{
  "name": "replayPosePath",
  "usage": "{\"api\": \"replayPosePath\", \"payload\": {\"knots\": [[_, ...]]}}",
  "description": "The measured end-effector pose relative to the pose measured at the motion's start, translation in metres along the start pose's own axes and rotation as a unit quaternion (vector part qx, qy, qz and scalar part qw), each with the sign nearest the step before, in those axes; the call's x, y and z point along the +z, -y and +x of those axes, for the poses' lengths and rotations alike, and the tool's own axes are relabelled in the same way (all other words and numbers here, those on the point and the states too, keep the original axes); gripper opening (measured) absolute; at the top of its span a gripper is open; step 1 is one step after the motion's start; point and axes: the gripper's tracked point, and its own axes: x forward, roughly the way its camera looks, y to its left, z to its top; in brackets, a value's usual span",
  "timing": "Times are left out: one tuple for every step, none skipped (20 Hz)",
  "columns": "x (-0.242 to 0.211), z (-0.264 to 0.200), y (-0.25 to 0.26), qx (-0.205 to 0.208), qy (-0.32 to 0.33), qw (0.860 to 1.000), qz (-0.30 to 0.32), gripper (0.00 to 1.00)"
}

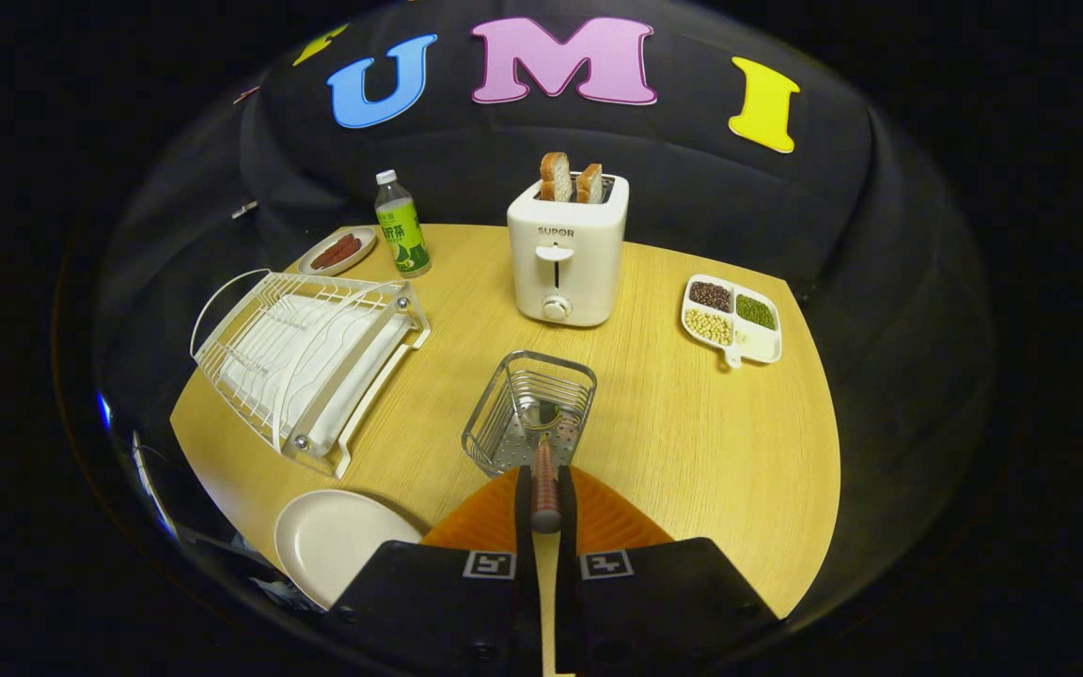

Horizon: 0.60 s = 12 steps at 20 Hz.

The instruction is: Take the plate from the dish rack, then take the spoon from the basket and place it into the plate.

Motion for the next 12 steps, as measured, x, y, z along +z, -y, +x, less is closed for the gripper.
{"api": "replayPosePath", "payload": {"knots": [[0.006, -0.008, -0.001, 0.0, 0.009, 1.0, -0.001, 0.1], [0.011, -0.017, 0.0, -0.001, 0.015, 1.0, -0.003, 0.1], [0.017, -0.026, 0.0, -0.002, 0.024, 1.0, -0.001, 0.1], [0.024, -0.038, -0.001, -0.003, 0.035, 0.999, 0.003, 0.1], [0.032, -0.051, -0.003, -0.001, 0.046, 0.999, 0.008, 0.1], [0.038, -0.065, -0.006, 0.002, 0.057, 0.998, 0.012, 0.1], [0.045, -0.078, -0.013, 0.01, 0.07, 0.997, 0.012, 0.1], [0.049, -0.092, -0.02, 0.017, 0.079, 0.997, 0.011, 0.1], [0.051, -0.105, -0.029, 0.026, 0.086, 0.996, 0.011, 0.1], [0.051, -0.117, -0.039, 0.038, 0.091, 0.995, 0.014, 0.1], [0.048, -0.128, -0.049, 0.048, 0.09, 0.995, 0.019, 0.1], [0.044, -0.135, -0.058, 0.056, 0.088, 0.994, 0.022, 0.1]]}}
